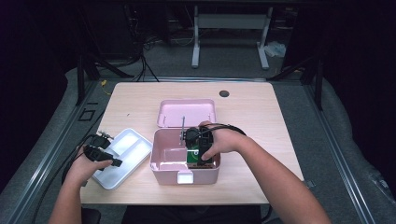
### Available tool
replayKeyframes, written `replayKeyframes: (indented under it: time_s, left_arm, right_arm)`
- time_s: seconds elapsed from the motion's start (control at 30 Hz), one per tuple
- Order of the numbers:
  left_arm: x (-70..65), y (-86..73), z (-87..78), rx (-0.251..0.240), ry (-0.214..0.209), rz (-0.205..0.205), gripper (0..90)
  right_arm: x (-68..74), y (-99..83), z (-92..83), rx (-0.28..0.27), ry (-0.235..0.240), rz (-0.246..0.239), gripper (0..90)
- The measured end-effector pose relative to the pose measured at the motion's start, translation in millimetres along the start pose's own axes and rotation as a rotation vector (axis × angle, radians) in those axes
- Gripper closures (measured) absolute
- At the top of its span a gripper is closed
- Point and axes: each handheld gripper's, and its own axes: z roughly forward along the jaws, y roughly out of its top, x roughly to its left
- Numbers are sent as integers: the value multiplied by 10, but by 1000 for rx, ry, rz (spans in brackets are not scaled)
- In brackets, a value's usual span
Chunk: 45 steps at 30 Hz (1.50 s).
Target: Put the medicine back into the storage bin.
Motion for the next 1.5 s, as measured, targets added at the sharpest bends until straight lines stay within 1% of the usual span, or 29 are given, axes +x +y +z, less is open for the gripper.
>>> replayKeyframes:
  time_s: [0.03,0.1,0.2,0.27,0.3,0.33,0.37,0.43,0.5,0.57,0.63,0.67,0.73,0.8,0.83,0.9,0.97,1.0,1.03,1.07,1.1,1.17,1.2,1.27,1.3,1.4,1.5]
  left_arm:
    - [1,-2,0,1,1,-1,428]
    - [3,-5,1,2,2,1,428]
    - [2,-10,-5,1,5,0,429]
    - [6,-13,-10,0,7,3,429]
    - [7,-15,-12,-1,6,2,429]
    - [9,-17,-12,-2,7,3,429]
    - [10,-17,-13,-2,8,3,430]
    - [9,-15,-15,-2,10,3,430]
    - [6,-10,-16,1,10,11,432]
    - [-5,-4,-9,-1,11,9,435]
    - [-3,0,-9,2,14,16,441]
    - [-1,2,-8,5,16,21,444]
    - [1,4,-10,5,21,23,454]
    - [-3,1,-18,3,27,22,471]
    - [6,2,-24,3,29,33,477]
    - [11,-2,-32,1,33,32,495]
    - [15,0,-36,2,37,32,513]
    - [17,1,-37,2,38,33,522]
    - [16,2,-37,3,38,35,530]
    - [15,3,-36,4,37,40,547]
    - [11,4,-34,5,36,37,553]
    - [11,10,-32,9,35,48,568]
    - [9,12,-31,10,35,46,571]
    - [1,14,-31,9,36,41,581]
    - [3,17,-32,9,35,47,586]
    - [1,19,-34,8,31,46,601]
    - [7,24,-35,14,26,49,621]
  right_arm:
    - [1,2,8,2,-11,0,161]
    - [-1,10,21,11,-16,-1,158]
    - [0,14,45,15,-3,10,151]
    - [0,12,56,27,-14,12,148]
    - [1,8,58,25,-23,17,148]
    - [-1,5,49,16,-20,26,149]
    - [-4,3,26,14,-20,26,152]
    - [1,-4,-21,-9,-18,31,163]
    - [8,-14,-94,-17,-21,32,183]
    - [17,-31,-159,-38,-21,39,204]
    - [32,-51,-224,-50,-35,43,225]
    - [39,-65,-261,-51,-34,46,236]
    - [55,-102,-330,-68,-55,53,266]
    - [61,-156,-397,-91,-62,63,298]
    - [66,-189,-433,-96,-73,73,304]
    - [69,-271,-491,-113,-80,89,309]
    - [74,-379,-559,-126,-99,113,311]
    - [75,-417,-582,-127,-97,122,311]
    - [79,-471,-612,-137,-117,127,311]
    - [82,-526,-638,-150,-97,146,311]
    - [88,-581,-662,-155,-106,158,311]
    - [90,-696,-696,-173,-121,177,311]
    - [96,-730,-698,-178,-116,197,311]
    - [95,-807,-690,-190,-121,210,311]
    - [102,-838,-684,-187,-122,223,314]
    - [113,-928,-659,-190,-126,237,316]
    - [112,-1027,-648,-197,-129,262,318]
